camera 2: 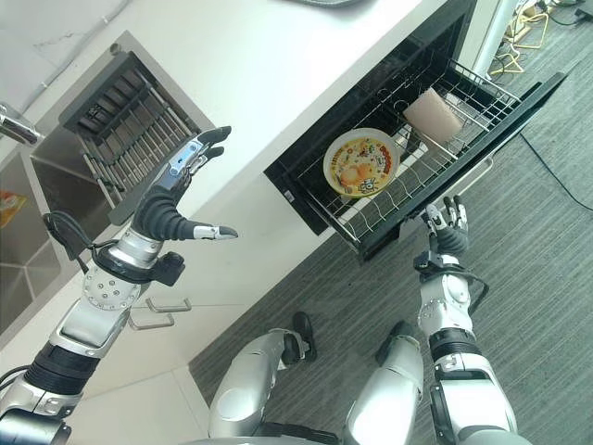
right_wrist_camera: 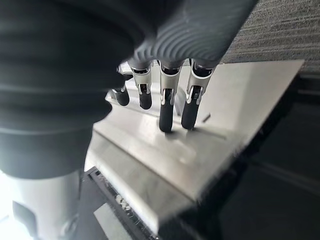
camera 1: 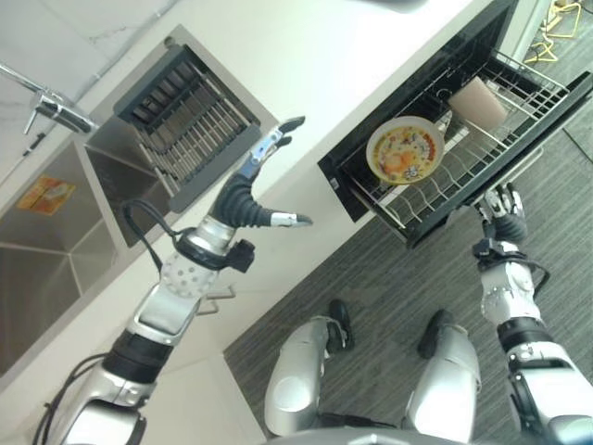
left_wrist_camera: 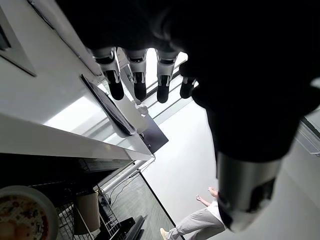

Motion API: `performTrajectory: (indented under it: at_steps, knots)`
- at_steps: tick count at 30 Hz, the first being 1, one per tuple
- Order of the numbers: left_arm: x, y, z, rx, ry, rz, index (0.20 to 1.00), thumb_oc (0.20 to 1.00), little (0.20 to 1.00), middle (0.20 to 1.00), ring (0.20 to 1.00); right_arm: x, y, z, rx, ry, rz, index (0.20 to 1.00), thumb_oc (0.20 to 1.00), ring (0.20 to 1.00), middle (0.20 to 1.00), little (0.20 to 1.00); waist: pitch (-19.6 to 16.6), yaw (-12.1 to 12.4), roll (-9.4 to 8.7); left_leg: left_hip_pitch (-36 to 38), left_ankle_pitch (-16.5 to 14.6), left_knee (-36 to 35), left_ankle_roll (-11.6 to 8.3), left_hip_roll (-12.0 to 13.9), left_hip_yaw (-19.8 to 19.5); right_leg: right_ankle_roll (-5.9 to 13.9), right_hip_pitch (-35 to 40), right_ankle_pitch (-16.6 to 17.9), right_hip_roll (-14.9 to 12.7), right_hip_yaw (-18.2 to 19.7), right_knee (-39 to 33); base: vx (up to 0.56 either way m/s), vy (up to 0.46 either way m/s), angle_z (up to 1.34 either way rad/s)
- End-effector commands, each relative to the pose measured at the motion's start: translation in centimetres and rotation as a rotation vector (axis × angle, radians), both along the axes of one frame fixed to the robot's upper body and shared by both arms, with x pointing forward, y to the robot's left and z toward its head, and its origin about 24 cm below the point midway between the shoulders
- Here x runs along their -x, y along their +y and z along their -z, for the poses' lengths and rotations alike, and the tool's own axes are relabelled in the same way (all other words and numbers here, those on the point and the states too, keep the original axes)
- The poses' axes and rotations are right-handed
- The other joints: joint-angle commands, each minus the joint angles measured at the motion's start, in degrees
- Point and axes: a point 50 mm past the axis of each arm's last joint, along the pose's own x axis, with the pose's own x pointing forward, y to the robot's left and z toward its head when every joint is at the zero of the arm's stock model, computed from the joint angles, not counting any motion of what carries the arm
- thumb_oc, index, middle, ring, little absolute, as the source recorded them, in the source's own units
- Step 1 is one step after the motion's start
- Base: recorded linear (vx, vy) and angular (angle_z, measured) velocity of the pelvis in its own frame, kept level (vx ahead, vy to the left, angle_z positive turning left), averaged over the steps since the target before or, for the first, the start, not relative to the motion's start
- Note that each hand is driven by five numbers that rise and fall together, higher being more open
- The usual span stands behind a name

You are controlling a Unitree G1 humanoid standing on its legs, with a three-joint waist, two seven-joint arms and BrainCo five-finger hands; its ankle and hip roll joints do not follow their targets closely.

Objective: Place the dishes in the dishwasher.

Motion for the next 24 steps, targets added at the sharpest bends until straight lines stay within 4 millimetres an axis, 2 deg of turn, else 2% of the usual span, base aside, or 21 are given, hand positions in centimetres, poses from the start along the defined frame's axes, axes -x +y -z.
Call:
performTrajectory:
  at_steps: [1,4,7,9,12,17,18,23,24]
  knots:
    - [1.3,0.3,-1.6,0.037,-0.095,0.034,1.0,1.0,1.0,1.0,1.0,-2.4,4.1,-4.1,0.108,-0.16,-0.224,1.0,1.0,1.0,1.0,1.0,0.5,2.8,1.32,-0.2,5.3,-5.9,1.19,-3.6,-4.4,-0.25,4.3,-7.2,1.7,-1.5,9.9,0.02,-0.049,0.07]
    - [1.4,0.5,-1.6,0.028,-0.099,0.036,1.0,1.0,1.0,1.0,1.0,-2.8,4.7,-5.3,0.165,-0.179,-0.272,1.0,1.0,1.0,1.0,1.0,0.5,3.5,0.89,-1.2,5.3,-5.4,1.42,-4.0,-5.6,-0.53,3.6,-6.9,2.5,-0.7,10.0,0.0,-0.022,0.0]
    - [1.6,0.6,-1.5,0.004,-0.107,0.039,1.0,1.0,1.0,1.0,1.0,-3.6,6.3,-7.6,0.248,-0.221,-0.359,1.0,1.0,1.0,1.0,1.0,0.5,4.6,0.15,-2.8,5.5,-4.8,1.65,-4.3,-7.2,-0.76,2.3,-6.4,3.5,0.3,10.0,-0.03,-0.022,-0.1]
    - [1.5,0.8,-1.8,-0.01,-0.117,0.042,1.0,1.0,1.0,1.0,1.0,-4.2,8.0,-9.8,0.336,-0.256,-0.433,1.0,1.0,1.0,1.0,1.0,0.5,5.6,-0.52,-2.5,6.7,-6.6,1.4,-3.4,-6.5,-0.06,2.9,-5.5,3.2,-1.0,8.6,-0.05,0.026,-0.07]
    - [1.4,0.9,-2.2,-0.029,-0.129,0.054,1.0,1.0,1.0,1.0,1.0,-4.7,9.0,-12.2,0.388,-0.292,-0.468,1.0,1.0,1.0,1.0,1.0,0.5,6.6,-0.97,-2.5,7.7,-7.8,1.11,-2.6,-6.1,0.49,3.4,-4.5,2.8,-2.1,7.1,-0.04,0.024,-0.01]
    - [1.2,1.1,-2.7,-0.039,-0.133,0.066,1.0,1.0,1.0,1.0,1.0,-5.2,9.8,-15.3,0.448,-0.351,-0.479,1.0,1.0,1.0,1.0,1.0,0.5,8.2,-1.18,-2.5,7.6,-8.0,1.29,-2.8,-6.2,0.48,4.5,-4.1,2.4,-3.4,6.7,0.03,0.066,0.14]
    - [1.3,1.1,-2.7,-0.048,-0.138,0.075,1.0,1.0,1.0,1.0,1.0,-5.4,10.4,-16.8,0.491,-0.364,-0.493,1.0,1.0,1.0,1.0,1.0,0.5,9.2,-1.29,-2.2,7.5,-8.2,1.46,-3.3,-6.6,0.51,5.4,-3.7,2.1,-4.1,6.1,0.08,0.103,0.29]
    - [1.5,1.2,-2.9,-0.051,-0.148,0.077,1.0,1.0,1.0,1.0,1.0,-5.5,10.9,-17.9,0.524,-0.375,-0.505,1.0,1.0,1.0,1.0,1.0,0.5,10.2,-1.28,-1.6,7.8,-8.9,1.51,-3.8,-7.1,0.66,6.6,-2.9,2.1,-4.7,4.5,0.06,0.061,0.18]
    - [1.6,1.3,-3.0,-0.05,-0.153,0.077,1.0,1.0,1.0,1.0,1.0,-5.6,11.2,-18.7,0.528,-0.382,-0.515,1.0,1.0,1.0,1.0,1.0,0.5,10.7,-1.27,-1.4,7.9,-9.3,1.5,-4.0,-7.4,0.82,7.0,-2.3,2.1,-5.0,3.4,0.07,0.092,0.19]
